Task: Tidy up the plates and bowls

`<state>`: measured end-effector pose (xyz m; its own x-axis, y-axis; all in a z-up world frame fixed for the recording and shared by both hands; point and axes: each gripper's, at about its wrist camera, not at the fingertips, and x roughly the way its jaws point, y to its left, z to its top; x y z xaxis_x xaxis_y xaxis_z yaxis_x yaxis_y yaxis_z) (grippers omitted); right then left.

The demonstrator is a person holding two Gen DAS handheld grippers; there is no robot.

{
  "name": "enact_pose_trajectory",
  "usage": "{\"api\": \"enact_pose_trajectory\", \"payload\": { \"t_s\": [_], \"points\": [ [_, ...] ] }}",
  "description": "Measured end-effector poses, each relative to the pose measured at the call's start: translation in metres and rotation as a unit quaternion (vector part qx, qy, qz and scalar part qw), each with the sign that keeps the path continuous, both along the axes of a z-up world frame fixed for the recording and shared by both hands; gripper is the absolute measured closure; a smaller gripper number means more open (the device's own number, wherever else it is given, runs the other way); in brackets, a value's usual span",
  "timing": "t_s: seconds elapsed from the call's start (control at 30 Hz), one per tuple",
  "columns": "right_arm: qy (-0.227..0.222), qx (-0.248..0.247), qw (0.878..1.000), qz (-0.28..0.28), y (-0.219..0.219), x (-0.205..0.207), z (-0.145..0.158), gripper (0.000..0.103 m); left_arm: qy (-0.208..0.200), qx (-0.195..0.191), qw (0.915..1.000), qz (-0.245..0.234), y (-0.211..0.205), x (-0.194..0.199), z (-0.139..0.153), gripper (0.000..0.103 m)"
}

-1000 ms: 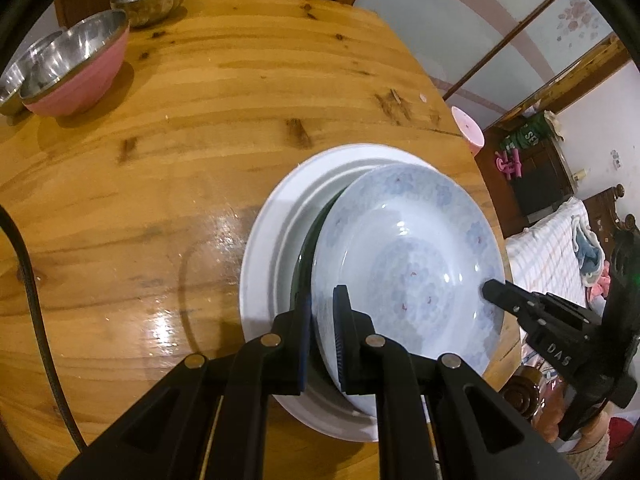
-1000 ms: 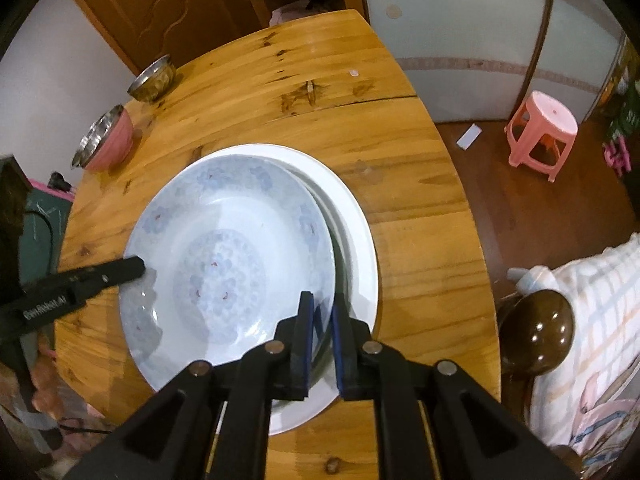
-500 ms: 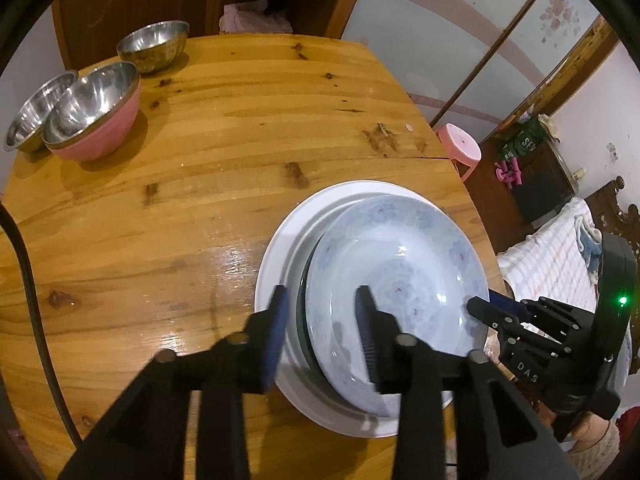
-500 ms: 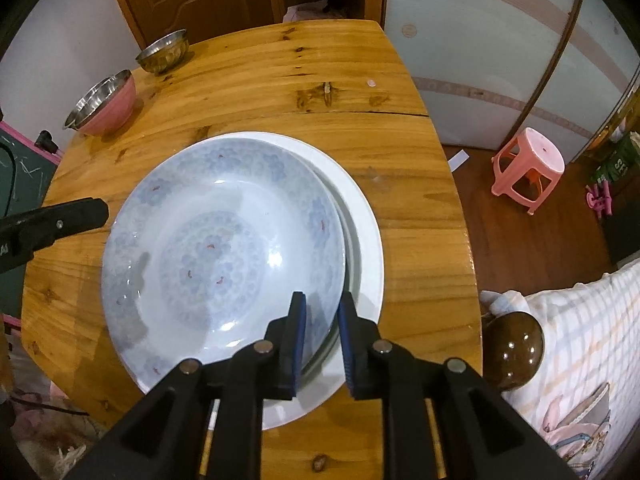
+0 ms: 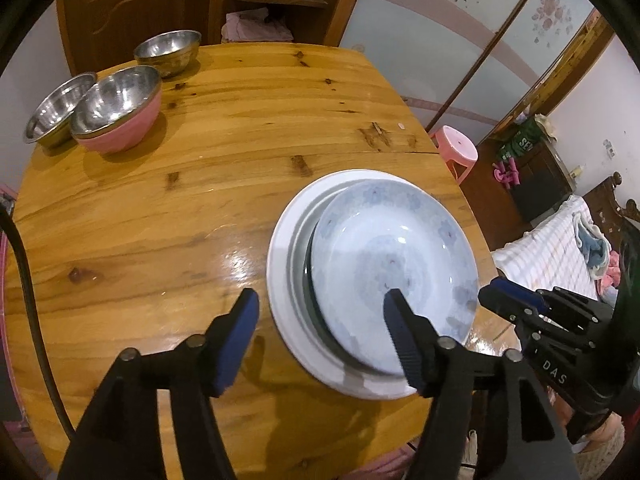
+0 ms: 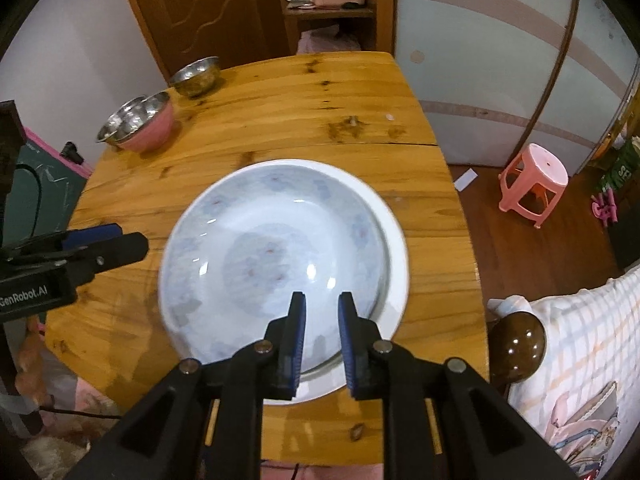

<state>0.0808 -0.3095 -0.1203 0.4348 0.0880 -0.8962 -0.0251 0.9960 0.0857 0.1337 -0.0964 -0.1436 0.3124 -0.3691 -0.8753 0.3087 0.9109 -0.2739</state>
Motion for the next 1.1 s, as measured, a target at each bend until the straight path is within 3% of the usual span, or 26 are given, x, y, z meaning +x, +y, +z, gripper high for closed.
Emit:
{"api": "enact_pose_trajectory", "payload": {
  "t_s": [0.13, 0.63, 0.9, 1.1],
  "points": [
    [-0.005, 0.003, 1.000, 0.013, 0.018, -0.007, 0.007, 0.087, -0.014, 0.002, 0.9999, 0.008, 0.014, -0.010, 0.011, 0.029],
    [-0.031, 0.026, 0.997, 0.072, 0.089, -0.010, 0.049, 0.087, -0.065, -0.007, 0.9960, 0.060, 0.094, -0.029, 0.048, 0.019],
    [-0.064, 0.052, 0.989, 0.120, 0.141, 0.027, 0.100, 0.087, -0.121, 0.012, 0.9832, 0.136, 0.176, -0.009, 0.090, 0.015],
    [-0.112, 0.061, 0.981, 0.147, 0.180, 0.067, 0.151, 0.086, -0.172, 0.046, 0.9670, 0.182, 0.224, 0.009, 0.131, 0.014]
  ]
}}
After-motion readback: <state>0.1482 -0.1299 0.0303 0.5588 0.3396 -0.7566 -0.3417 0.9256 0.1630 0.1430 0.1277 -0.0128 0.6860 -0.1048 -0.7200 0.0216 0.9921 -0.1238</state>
